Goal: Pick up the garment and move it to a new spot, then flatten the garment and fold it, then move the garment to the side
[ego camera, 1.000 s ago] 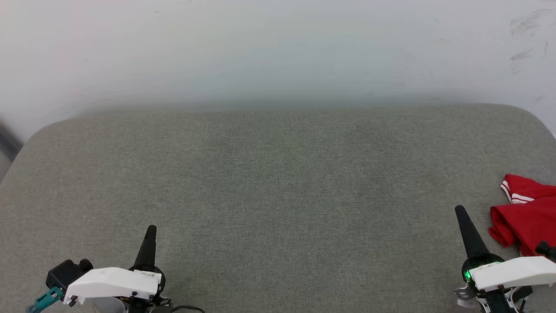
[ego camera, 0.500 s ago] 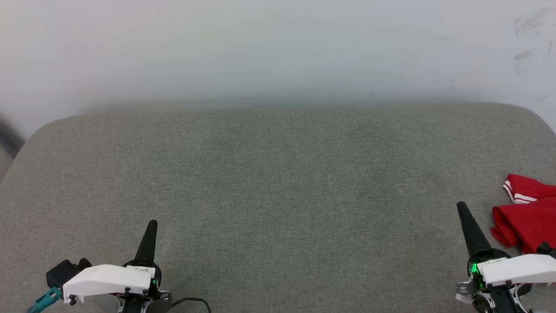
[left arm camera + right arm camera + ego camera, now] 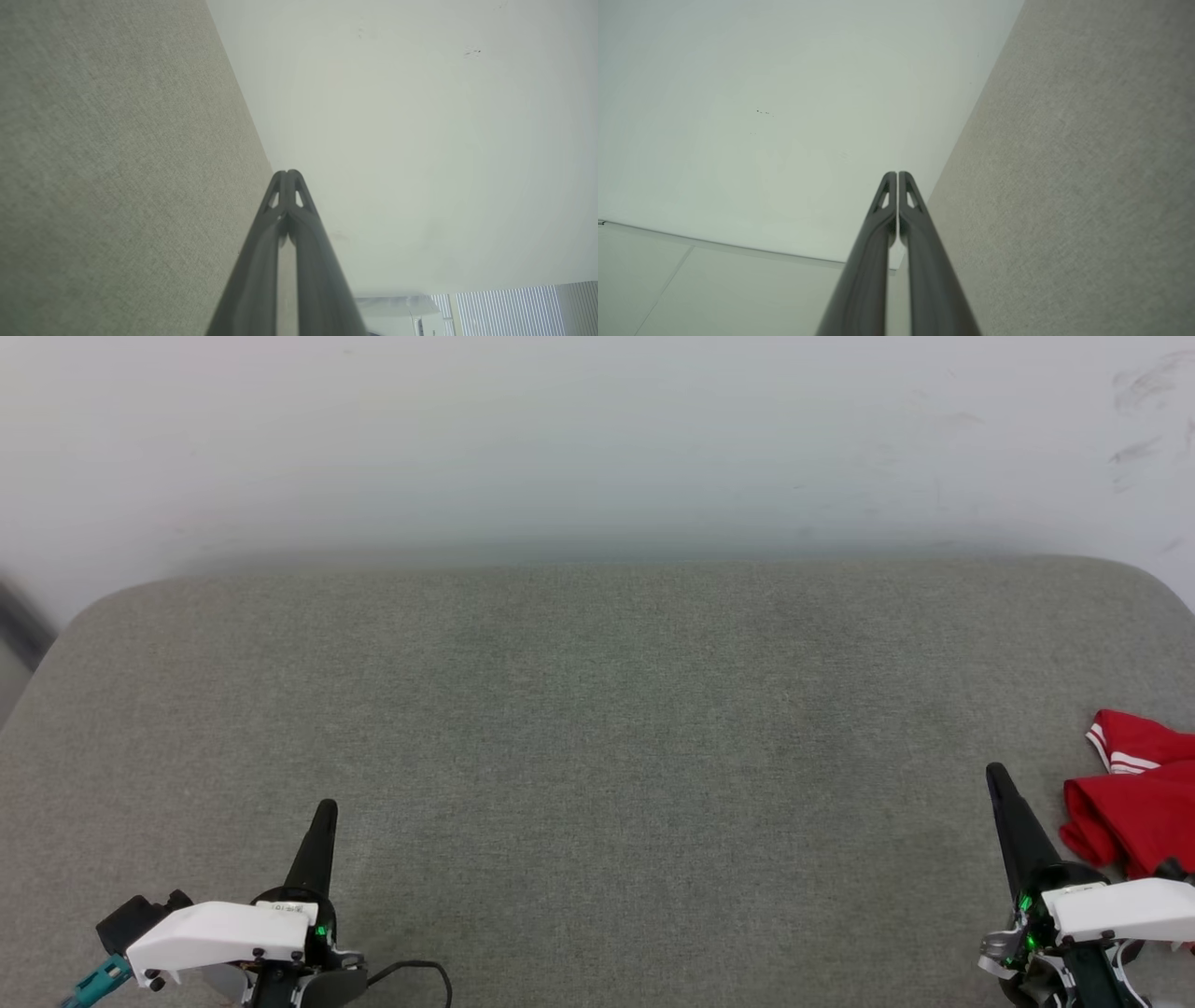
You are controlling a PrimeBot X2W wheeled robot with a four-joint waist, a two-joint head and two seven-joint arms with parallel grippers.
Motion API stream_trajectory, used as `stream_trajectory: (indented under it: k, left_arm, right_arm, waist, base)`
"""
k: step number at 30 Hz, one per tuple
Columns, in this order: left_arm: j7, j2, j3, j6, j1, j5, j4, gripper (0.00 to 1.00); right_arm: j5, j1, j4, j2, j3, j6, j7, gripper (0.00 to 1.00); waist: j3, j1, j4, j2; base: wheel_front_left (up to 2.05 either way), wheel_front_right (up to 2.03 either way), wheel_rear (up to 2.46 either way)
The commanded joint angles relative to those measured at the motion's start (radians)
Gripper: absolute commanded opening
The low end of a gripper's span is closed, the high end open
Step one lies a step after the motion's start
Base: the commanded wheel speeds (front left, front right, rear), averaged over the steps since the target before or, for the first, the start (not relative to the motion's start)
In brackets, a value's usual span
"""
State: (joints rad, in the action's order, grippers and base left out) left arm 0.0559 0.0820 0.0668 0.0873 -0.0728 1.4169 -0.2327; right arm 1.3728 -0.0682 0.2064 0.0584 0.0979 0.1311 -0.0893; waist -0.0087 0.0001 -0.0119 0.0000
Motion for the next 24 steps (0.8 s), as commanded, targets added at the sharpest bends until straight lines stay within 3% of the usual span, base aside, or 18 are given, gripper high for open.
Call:
stream_trajectory:
  k: [1,24]
  left_arm:
    - [0.005,-0.005,0.006,0.008,-0.022,0.018,0.000,0.00]
    - [0.061,-0.033,0.051,0.046,-0.041,0.194,-0.014,0.00]
  right_arm:
    - [0.023,-0.021,0.001,-0.004,0.003,0.000,-0.005,0.00]
    - [0.238,-0.047,0.040,-0.010,0.018,-0.001,-0.027,0.00]
  waist:
    - [0.001,-0.0001,0.001,0.0000]
    - [0.011,-0.0001,0.011,0.0000]
  base:
    - [0.00,0.00,0.00]
    - [0.00,0.00,0.00]
